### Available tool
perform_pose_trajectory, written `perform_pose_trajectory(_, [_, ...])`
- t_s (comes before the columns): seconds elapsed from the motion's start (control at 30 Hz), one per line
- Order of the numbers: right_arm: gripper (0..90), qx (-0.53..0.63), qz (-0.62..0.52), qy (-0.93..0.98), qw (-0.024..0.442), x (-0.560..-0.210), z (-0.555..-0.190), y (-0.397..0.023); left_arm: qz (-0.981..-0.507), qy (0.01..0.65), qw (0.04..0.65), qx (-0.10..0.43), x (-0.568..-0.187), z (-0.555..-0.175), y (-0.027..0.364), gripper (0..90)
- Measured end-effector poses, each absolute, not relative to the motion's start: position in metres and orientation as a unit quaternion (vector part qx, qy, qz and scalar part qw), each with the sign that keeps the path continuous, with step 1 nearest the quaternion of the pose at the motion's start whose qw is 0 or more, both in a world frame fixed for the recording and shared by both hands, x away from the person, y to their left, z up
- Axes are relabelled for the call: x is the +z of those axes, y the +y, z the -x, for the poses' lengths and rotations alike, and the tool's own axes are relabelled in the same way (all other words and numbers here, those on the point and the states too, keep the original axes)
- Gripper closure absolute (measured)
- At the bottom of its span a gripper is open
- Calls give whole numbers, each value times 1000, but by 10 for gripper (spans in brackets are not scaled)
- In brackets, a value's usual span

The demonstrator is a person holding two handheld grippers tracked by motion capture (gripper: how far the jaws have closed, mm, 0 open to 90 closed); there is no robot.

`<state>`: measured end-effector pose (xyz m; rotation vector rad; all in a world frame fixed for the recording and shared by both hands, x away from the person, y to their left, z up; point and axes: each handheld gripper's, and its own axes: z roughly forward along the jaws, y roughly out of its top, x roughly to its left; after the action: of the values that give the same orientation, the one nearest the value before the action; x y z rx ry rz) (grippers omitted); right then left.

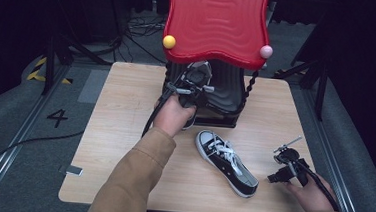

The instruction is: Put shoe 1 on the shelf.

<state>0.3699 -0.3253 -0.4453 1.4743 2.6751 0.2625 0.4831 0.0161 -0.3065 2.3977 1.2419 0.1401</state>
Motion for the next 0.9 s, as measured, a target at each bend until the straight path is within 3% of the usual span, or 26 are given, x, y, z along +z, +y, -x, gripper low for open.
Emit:
perform_pose_trajectory(0.3, [419,83,-475,875,36,-446,-374,-321,-878,408,246,45,-286,-450,36,523])
perform_pose_trajectory(0.43, [437,82,-471,877,35,-446,-376,-318,-891,392,226,27,-281,-436,45,690])
perform_pose_trajectory(0.53, [544,93,-472,876,20,-444,-378,-319,-903,372,213,43,-283,-425,49,772])
perform_pose_trajectory(0.57, [579,98,-472,876,16,-444,-378,-319,-909,364,201,36,-283,-423,51,843])
perform_pose_trajectory(0.63, [617,103,-467,878,18,-441,-378,-318,-918,347,190,37,-286,-417,54,860])
perform_pose_trajectory(0.9, [590,102,-464,880,20,-441,-379,-317,-931,318,174,36,-309,-406,66,895])
